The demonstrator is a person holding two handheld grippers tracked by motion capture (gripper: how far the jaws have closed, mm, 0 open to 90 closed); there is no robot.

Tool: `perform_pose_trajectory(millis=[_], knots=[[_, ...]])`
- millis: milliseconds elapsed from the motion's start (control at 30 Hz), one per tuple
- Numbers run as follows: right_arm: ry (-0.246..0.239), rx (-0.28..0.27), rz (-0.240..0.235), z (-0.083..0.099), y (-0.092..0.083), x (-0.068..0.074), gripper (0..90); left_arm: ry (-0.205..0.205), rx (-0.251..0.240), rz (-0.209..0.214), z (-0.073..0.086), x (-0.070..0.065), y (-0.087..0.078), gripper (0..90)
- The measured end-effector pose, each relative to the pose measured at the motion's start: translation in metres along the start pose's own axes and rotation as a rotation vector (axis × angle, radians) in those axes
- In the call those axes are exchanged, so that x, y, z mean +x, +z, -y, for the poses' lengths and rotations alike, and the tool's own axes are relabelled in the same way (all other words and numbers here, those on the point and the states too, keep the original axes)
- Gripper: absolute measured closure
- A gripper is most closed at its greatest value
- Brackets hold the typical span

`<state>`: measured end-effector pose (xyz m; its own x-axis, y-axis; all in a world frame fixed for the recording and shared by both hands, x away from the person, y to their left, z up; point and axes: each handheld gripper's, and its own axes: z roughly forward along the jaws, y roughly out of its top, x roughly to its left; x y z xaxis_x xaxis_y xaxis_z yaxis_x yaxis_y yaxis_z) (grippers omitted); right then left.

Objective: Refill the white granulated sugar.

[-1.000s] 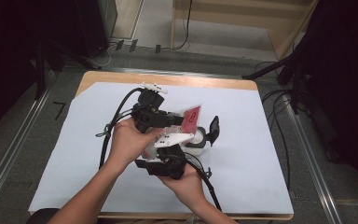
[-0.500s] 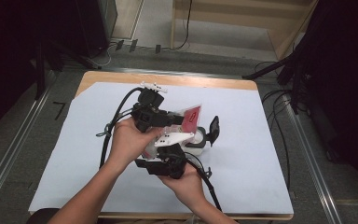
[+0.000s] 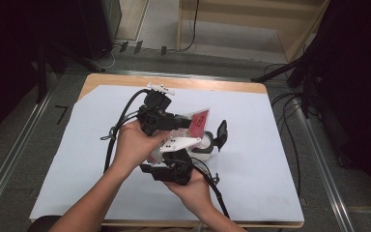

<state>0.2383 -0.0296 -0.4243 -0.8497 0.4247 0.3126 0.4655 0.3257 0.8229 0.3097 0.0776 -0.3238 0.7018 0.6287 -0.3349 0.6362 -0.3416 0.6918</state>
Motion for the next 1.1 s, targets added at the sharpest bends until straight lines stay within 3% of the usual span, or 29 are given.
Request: perform_pose_trajectory(millis=[367,1100], knots=[[0.004,-0.005,0.010,-0.0002,0.0001,0.0003,64.2,0.009,-0.003,-0.017,-0.0004,-0.0026,-0.0003,76.4],[0.013,-0.004,0.014,-0.0010,-0.0015,0.0011,64.2,0.006,-0.017,-0.004,-0.0003,-0.0047,0.0006,76.2]])
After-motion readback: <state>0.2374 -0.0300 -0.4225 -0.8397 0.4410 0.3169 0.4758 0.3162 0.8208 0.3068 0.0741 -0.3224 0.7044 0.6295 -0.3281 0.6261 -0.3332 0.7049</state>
